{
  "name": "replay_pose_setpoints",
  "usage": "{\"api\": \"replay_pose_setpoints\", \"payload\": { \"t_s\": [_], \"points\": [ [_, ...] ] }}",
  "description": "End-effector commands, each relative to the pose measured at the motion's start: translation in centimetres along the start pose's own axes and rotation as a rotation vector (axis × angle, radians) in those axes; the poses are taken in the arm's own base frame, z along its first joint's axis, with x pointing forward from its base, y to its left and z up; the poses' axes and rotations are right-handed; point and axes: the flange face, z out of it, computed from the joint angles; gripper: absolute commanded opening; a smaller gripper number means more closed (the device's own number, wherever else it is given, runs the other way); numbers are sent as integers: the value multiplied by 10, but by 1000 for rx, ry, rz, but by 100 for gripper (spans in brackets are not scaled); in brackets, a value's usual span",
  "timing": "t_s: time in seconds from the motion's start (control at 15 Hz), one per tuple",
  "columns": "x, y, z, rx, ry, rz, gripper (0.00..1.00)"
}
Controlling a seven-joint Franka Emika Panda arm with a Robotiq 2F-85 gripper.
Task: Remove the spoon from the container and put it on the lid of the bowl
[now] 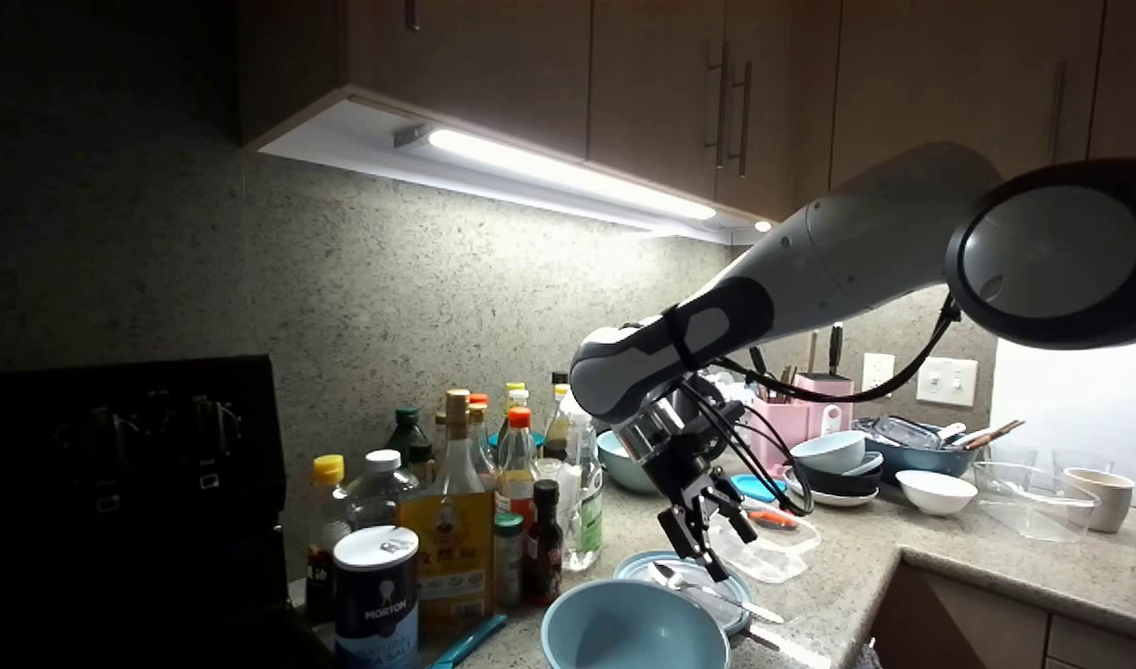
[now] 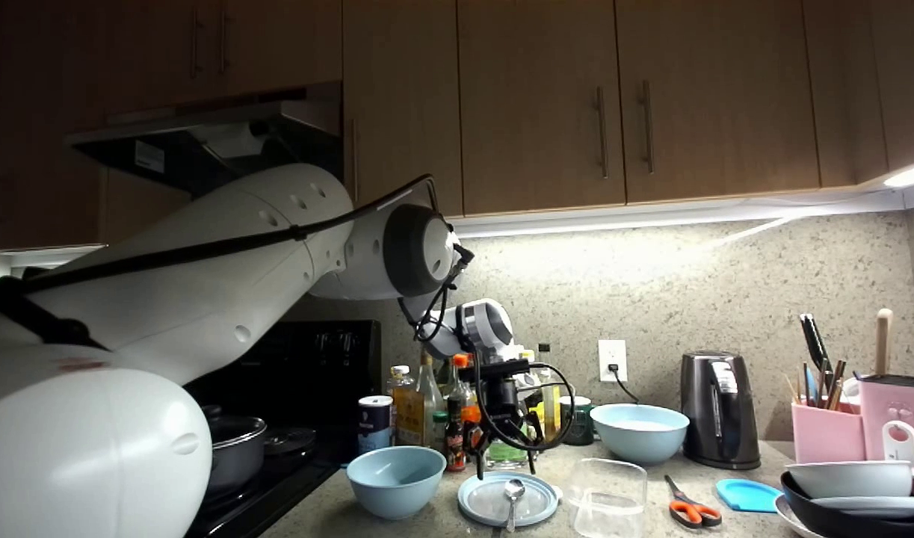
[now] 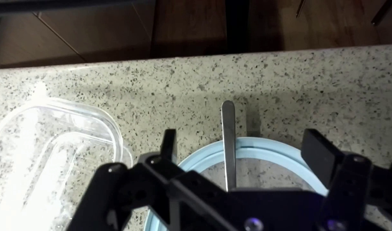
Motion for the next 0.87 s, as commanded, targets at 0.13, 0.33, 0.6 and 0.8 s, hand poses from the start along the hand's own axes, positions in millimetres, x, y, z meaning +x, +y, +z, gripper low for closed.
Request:
{"api": "replay_pose_setpoints", "payload": {
  "t_s": [0.13,0.33,0.6,0.8],
  "points": [
    [-23,-9,-22,-14,27,12,100],
    [-42,-14,-33,-22,41,20,100],
    [-43,-15,-28,-22,37,18,100],
    [-43,-15,-27,-22,37,17,100]
  ]
}}
